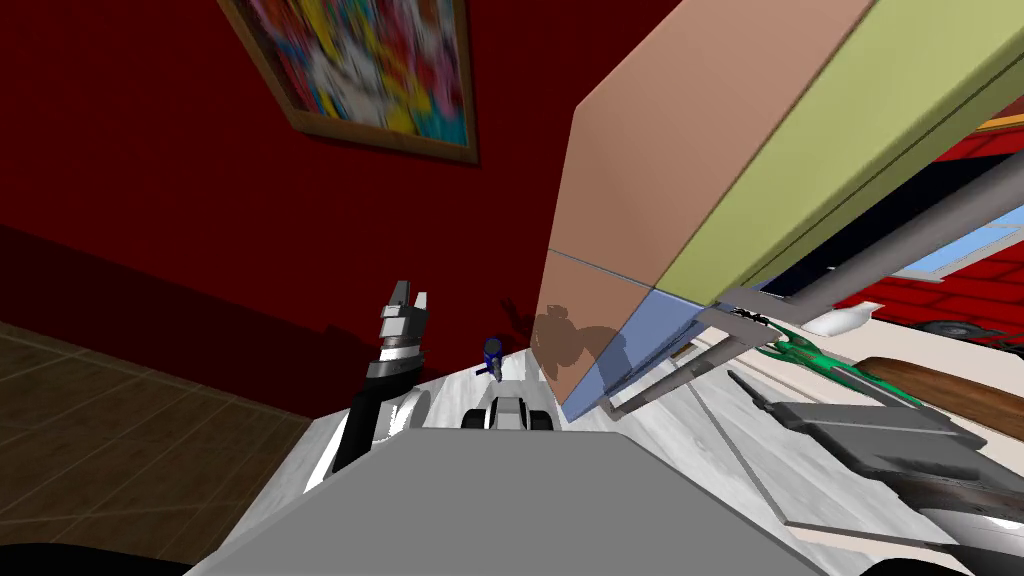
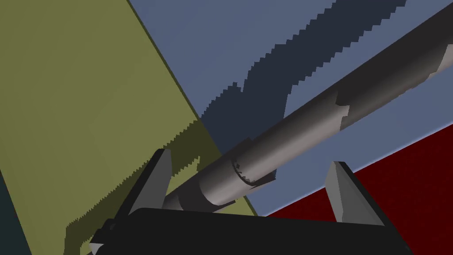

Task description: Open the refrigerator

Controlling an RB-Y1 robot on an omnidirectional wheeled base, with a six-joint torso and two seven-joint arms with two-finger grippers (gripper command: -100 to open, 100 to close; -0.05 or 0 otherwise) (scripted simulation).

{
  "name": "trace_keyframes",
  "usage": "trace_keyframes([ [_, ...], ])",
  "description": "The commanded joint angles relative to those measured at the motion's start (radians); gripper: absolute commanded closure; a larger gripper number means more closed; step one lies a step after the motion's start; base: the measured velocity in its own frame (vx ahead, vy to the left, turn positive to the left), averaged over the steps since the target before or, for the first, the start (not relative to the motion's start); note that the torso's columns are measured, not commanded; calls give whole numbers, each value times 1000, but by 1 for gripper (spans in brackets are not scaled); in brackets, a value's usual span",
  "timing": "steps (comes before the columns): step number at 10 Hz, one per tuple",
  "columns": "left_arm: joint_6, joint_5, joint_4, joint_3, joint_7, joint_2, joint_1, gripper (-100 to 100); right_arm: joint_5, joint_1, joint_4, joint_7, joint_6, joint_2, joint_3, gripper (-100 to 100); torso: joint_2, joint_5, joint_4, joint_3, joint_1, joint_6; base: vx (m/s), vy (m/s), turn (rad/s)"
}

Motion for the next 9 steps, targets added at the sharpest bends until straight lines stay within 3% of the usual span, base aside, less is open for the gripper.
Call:
trace_keyframes([
  [1,0,0,0,0,0,0,0,0,49,34,0,43,2,-40,-58,-100,-1,0,0,0,0,0,121,85,3],
  [2,0,0,0,0,0,0,0,0,63,46,-1,57,1,-54,-77,-100,-1,0,0,-1,0,0,136,80,1],
  [4,0,0,0,0,0,0,0,0,54,38,1,49,1,-47,-67,-100,1,-1,0,0,-2,0,37,21,-9],
  [5,0,0,0,0,0,0,0,0,54,39,2,48,1,-46,-67,100,1,-1,0,1,-2,-1,4,-2,-18],
  [9,0,0,0,0,0,0,-1,0,44,28,-25,52,-49,-68,-52,100,1,0,1,0,-7,1,-173,-179,31],
])
